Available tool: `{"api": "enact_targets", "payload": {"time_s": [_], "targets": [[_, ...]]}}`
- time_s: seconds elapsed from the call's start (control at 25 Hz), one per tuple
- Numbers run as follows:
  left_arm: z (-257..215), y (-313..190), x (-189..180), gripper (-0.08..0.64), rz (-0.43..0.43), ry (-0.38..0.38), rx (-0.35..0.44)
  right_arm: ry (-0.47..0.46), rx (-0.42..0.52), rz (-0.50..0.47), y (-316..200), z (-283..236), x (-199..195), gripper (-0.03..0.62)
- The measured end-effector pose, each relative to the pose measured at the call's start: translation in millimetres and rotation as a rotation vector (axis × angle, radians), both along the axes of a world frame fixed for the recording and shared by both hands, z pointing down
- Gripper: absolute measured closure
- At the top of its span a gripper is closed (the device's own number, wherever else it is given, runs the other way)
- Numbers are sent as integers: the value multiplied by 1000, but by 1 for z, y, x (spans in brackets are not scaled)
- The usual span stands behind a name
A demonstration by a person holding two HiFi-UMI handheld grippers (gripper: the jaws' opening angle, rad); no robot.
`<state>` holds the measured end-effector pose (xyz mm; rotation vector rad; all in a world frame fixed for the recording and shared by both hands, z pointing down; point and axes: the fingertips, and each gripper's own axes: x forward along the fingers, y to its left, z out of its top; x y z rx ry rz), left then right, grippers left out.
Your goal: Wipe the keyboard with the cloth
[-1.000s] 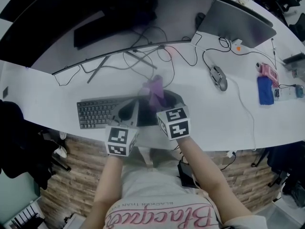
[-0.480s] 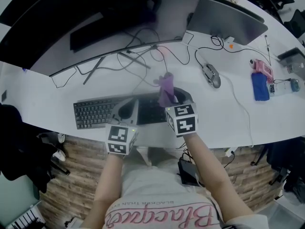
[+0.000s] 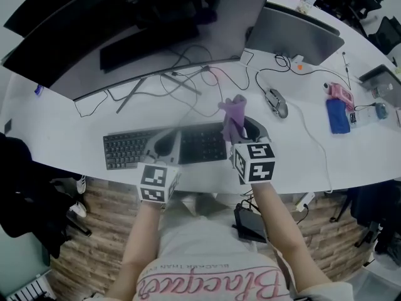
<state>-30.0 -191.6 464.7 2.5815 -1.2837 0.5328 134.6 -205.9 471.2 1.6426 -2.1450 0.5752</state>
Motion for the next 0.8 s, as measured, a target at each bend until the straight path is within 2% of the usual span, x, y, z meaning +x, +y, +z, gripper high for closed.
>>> {"api": "enact_targets", "payload": {"time_s": [0.16,0.32,0.56,0.8], "targets": [[-17,6,-14,554,-7,9,32,-36,21,12,11,-22,-12,503],[-32,13,-33,554,-9,18,60,-96,44,8,21,-46,-42,503],[-49,21,-74,554,-23,23,88,-132,75,-68,32,-71,-104,502],[-53,24,-135,554,-93,23,96,-164,66,-175,39,-76,-177,503]]}}
